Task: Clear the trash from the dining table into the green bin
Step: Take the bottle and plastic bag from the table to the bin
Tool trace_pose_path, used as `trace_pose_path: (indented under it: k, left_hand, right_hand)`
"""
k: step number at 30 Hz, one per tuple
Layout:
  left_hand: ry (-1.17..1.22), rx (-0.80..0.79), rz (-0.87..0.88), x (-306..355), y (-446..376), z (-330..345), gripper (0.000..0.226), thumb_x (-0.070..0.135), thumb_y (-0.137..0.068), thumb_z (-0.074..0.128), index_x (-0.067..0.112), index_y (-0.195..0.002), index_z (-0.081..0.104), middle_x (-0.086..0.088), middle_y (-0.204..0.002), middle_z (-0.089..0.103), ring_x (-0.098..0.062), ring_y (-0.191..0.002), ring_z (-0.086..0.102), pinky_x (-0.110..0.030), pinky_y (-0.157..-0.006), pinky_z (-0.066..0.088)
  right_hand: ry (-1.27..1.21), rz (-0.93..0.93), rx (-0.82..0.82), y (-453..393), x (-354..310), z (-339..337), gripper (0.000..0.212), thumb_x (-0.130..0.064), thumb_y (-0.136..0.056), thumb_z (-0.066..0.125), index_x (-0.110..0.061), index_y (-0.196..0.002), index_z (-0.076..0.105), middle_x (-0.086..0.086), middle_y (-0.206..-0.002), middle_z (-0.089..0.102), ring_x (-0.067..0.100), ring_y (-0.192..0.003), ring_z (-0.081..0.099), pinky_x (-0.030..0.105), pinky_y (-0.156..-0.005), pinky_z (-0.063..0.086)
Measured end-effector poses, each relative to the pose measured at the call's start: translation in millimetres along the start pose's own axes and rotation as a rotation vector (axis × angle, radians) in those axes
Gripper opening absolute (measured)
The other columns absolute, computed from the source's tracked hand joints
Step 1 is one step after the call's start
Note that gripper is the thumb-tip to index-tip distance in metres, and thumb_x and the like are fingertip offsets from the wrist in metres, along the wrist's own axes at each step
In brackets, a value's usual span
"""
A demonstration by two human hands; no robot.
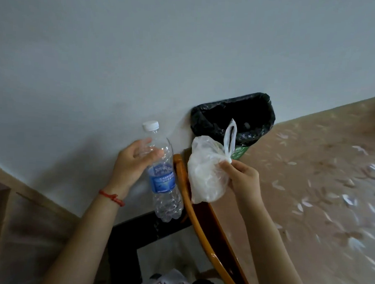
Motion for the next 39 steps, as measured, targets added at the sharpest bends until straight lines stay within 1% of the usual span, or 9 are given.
trace_pose_path:
  k: [7, 10, 15, 21, 26, 29, 31, 35, 39]
  left_hand:
    - [0.034, -0.133, 0.007, 14.9, -28.3, 56.5, 0.062, 0.035, -0.055, 0.080, 0.020, -0.111, 0.058, -0.007, -0.104, 0.065, -0.013, -0.085, 0.062, -0.011, -0.057, 0.050]
    - [0.039, -0.155, 0.002, 19.3, -40.2, 71.9, 0.062, 0.049, -0.047, 0.074, 0.026, -0.103, 0.060, 0.001, -0.097, 0.066, -0.012, -0.084, 0.062, -0.012, -0.058, 0.050]
    - [0.038, -0.215, -0.017, 20.6, -58.0, 88.7, 0.047, 0.043, -0.052, 0.072, 0.029, -0.095, 0.060, 0.003, -0.094, 0.065, -0.013, -0.085, 0.063, -0.015, -0.056, 0.051]
    - [-0.008, -0.221, -0.013, 22.8, -78.4, 93.2, 0.044, 0.030, -0.071, 0.073, 0.017, -0.110, 0.060, 0.003, -0.096, 0.064, -0.012, -0.088, 0.060, -0.024, -0.067, 0.050]
    - [0.020, -0.229, 0.005, 27.9, -87.0, 90.4, 0.031, 0.018, -0.078, 0.066, 0.015, -0.109, 0.060, 0.006, -0.091, 0.065, -0.002, -0.077, 0.063, -0.013, -0.058, 0.052]
    - [0.021, -0.227, 0.013, 29.3, -92.7, 86.1, 0.017, 0.015, -0.078, 0.066, 0.024, -0.092, 0.064, 0.012, -0.079, 0.068, 0.004, -0.068, 0.064, -0.013, -0.060, 0.053]
    - [0.031, -0.228, 0.021, 29.6, -95.2, 84.6, 0.018, 0.013, -0.078, 0.067, 0.028, -0.087, 0.063, 0.013, -0.075, 0.069, 0.006, -0.067, 0.064, -0.014, -0.060, 0.053]
    - [0.037, -0.221, 0.047, 33.5, -98.1, 82.7, 0.019, 0.012, -0.079, 0.065, 0.028, -0.090, 0.061, 0.009, -0.086, 0.064, 0.008, -0.066, 0.063, -0.011, -0.059, 0.052]
    - [0.031, -0.219, 0.047, 35.1, -99.7, 82.7, 0.025, 0.016, -0.079, 0.065, 0.023, -0.103, 0.060, 0.009, -0.089, 0.064, -0.003, -0.077, 0.063, -0.017, -0.065, 0.053]
  right_hand:
    - [0.028, 0.001, 0.115, -21.9, -5.3, -43.5, 0.013, -0.015, -0.081, 0.067, -0.006, -0.073, 0.072, 0.020, -0.084, 0.071, 0.035, -0.084, 0.067, 0.050, -0.079, 0.053]
    - [0.028, 0.007, 0.142, -31.5, -7.7, -55.2, 0.015, -0.015, -0.081, 0.067, -0.003, -0.073, 0.070, 0.024, -0.085, 0.069, 0.032, -0.079, 0.066, 0.050, -0.079, 0.053]
    - [0.004, 0.008, 0.185, -46.1, -12.9, -64.4, 0.014, -0.016, -0.081, 0.067, -0.003, -0.077, 0.072, 0.013, -0.077, 0.071, 0.025, -0.075, 0.066, 0.040, -0.073, 0.055]
    - [-0.027, -0.037, 0.254, -70.2, -28.7, -64.8, 0.014, -0.016, -0.081, 0.068, -0.002, -0.079, 0.071, -0.010, -0.049, 0.059, 0.001, -0.045, 0.052, 0.018, -0.049, 0.044]
    - [-0.093, -0.043, 0.257, -99.0, -49.9, -57.8, 0.028, -0.015, -0.081, 0.068, -0.012, -0.054, 0.058, -0.012, -0.037, 0.044, 0.006, -0.040, 0.042, 0.025, -0.052, 0.040]
    - [-0.095, -0.075, 0.268, -118.5, -66.8, -53.4, 0.024, -0.019, -0.077, 0.070, -0.001, -0.065, 0.060, -0.006, -0.041, 0.041, 0.014, -0.048, 0.038, 0.033, -0.057, 0.036]
    - [-0.077, -0.079, 0.281, -130.6, -75.6, -50.7, 0.031, -0.022, -0.076, 0.071, 0.005, -0.065, 0.059, 0.000, -0.046, 0.039, 0.015, -0.048, 0.034, 0.033, -0.054, 0.031]
    - [-0.014, -0.072, 0.327, -154.4, -83.8, -44.8, 0.049, -0.021, -0.078, 0.069, -0.020, -0.035, 0.044, -0.007, -0.030, 0.038, 0.012, -0.036, 0.035, 0.025, -0.052, 0.035]
    - [0.037, -0.088, 0.341, -167.1, -81.9, -40.8, 0.039, -0.022, -0.078, 0.069, -0.011, -0.048, 0.047, -0.001, -0.031, 0.040, 0.014, -0.034, 0.038, 0.021, -0.049, 0.037]
Point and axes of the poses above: each hand's wrist, its own y-axis away from the middle knuckle, its own z-axis out of the palm, x = y × z, the point moved 7 cm from there along -y, towards the middle knuckle
